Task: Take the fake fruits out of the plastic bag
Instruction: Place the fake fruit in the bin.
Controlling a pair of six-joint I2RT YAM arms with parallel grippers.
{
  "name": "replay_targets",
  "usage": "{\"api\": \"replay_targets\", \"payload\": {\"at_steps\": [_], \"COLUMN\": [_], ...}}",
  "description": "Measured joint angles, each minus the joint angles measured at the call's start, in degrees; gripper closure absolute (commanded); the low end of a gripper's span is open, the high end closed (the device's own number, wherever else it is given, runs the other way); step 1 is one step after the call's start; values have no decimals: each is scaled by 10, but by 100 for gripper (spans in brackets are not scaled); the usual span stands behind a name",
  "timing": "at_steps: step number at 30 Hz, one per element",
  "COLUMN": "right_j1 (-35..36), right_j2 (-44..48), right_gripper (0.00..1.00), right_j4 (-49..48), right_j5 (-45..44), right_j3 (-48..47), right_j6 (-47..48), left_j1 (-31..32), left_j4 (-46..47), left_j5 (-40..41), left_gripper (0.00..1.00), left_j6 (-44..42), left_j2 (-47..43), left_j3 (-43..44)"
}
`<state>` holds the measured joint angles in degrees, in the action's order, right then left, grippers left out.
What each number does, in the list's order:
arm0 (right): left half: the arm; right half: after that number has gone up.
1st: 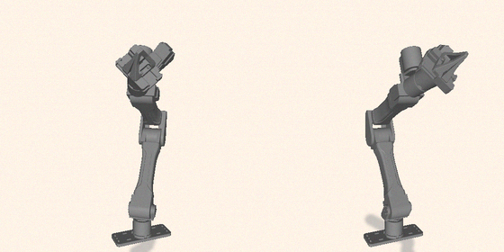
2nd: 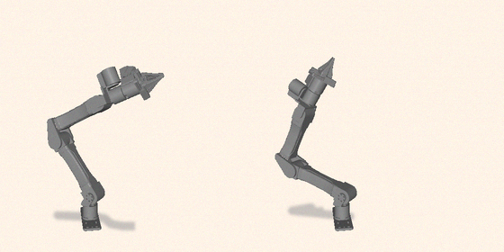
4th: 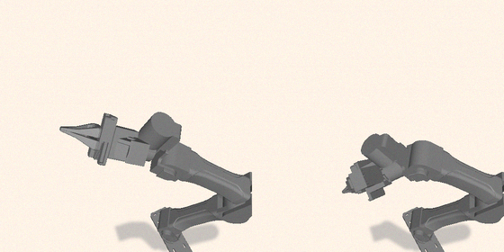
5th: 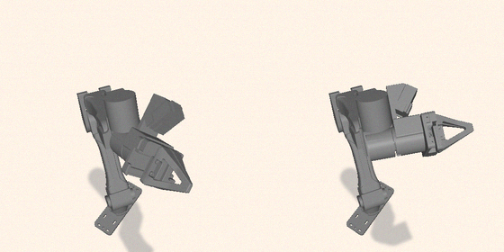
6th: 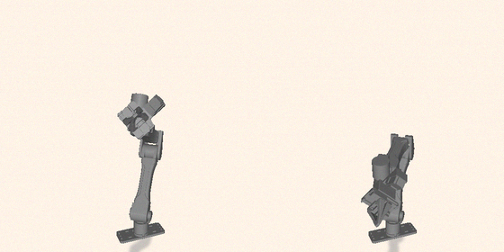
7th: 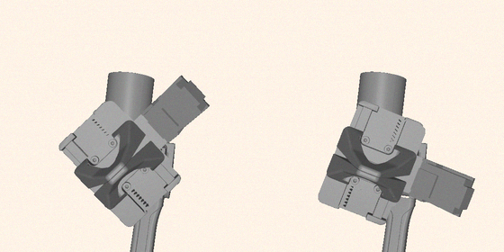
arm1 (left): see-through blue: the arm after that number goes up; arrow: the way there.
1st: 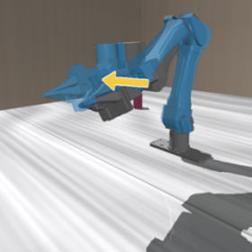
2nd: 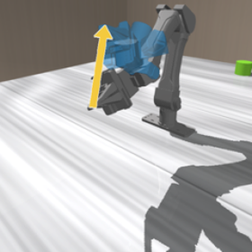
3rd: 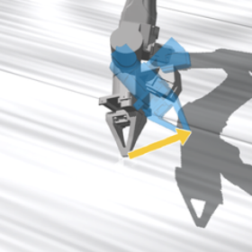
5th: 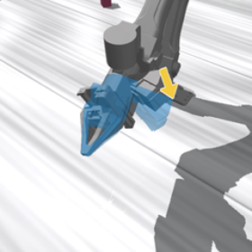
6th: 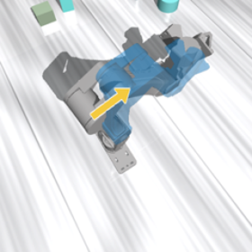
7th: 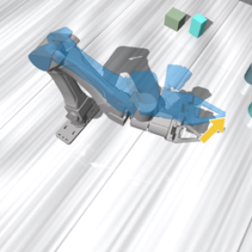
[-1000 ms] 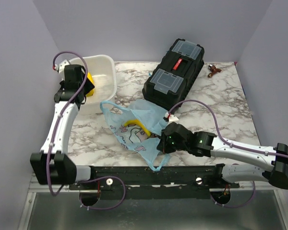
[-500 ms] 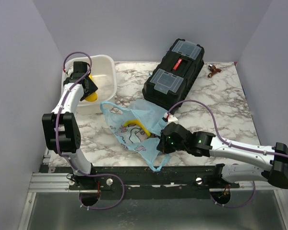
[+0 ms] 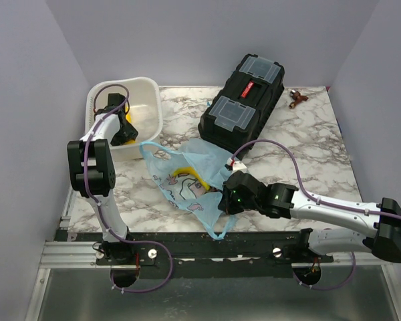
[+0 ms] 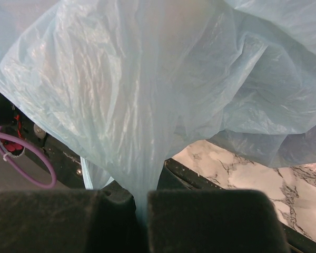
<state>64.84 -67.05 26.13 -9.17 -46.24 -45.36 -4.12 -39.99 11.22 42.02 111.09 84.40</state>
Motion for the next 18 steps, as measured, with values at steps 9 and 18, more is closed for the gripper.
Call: {"api": "replay_targets", "payload": {"at_steps": [9, 18], "right_j1": [0, 0], "right_j2": [0, -1], "right_gripper": [98, 98], "right_j4": [0, 1], "right_j5": [0, 0], "right_j3": [0, -5], "right_j6": [0, 0], "left_j1": [-10, -14], "left_j4": [-22, -30], "left_j5": [0, -5], "left_gripper": [50, 23], "left_j6": [8, -5], "left_j2": [18, 25], "left_j3": [41, 50]}}
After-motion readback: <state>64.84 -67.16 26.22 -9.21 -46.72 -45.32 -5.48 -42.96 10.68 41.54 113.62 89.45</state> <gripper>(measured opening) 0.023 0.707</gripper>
